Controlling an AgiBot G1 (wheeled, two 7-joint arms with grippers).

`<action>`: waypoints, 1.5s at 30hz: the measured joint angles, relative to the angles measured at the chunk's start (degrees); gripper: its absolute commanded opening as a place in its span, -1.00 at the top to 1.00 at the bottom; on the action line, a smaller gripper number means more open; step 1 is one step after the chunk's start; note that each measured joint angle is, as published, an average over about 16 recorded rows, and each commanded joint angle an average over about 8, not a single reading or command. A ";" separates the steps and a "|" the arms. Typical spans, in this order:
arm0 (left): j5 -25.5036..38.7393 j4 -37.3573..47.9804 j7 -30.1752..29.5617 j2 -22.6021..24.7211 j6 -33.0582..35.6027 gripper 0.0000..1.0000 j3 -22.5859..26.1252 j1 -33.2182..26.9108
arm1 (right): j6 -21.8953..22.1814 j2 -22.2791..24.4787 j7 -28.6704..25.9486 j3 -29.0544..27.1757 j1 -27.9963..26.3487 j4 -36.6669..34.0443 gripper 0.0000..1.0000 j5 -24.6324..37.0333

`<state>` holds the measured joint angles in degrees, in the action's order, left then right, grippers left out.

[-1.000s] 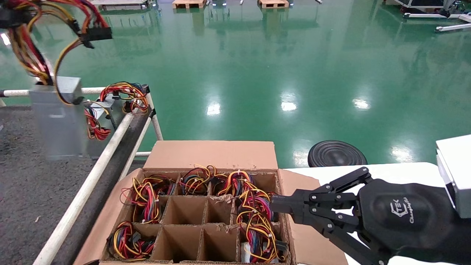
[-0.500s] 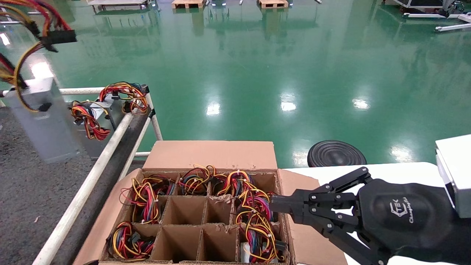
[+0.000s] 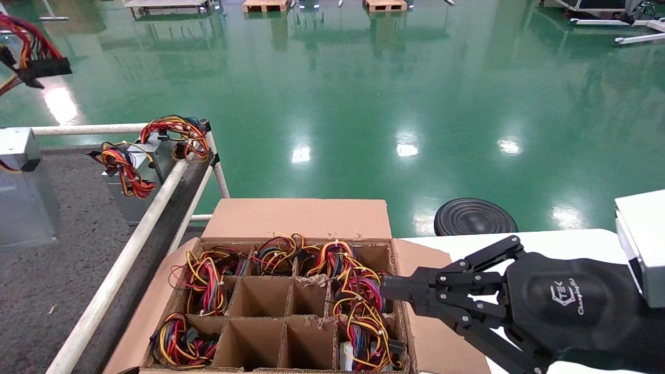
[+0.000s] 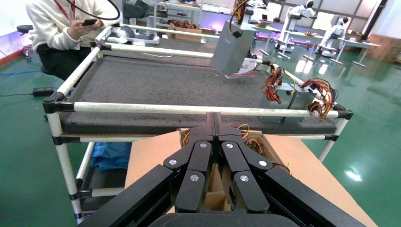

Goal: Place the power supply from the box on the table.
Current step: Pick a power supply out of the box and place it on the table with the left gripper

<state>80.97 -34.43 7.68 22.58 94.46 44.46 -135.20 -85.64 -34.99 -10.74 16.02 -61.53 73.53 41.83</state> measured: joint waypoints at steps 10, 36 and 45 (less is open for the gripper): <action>-1.00 0.89 -0.73 -3.40 0.17 1.00 1.47 1.60 | 0.00 0.00 0.00 0.00 0.00 0.00 1.00 0.00; -9.16 2.30 -2.38 -7.82 0.64 1.00 3.86 10.98 | 0.00 0.00 0.00 0.00 0.00 0.00 1.00 0.00; -10.97 2.14 -2.77 -8.33 0.54 1.00 3.89 12.97 | 0.00 0.00 0.00 0.00 0.00 0.00 1.00 0.00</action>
<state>70.00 -32.29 4.92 14.24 95.00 48.34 -122.23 -85.64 -34.99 -10.74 16.02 -61.53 73.53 41.83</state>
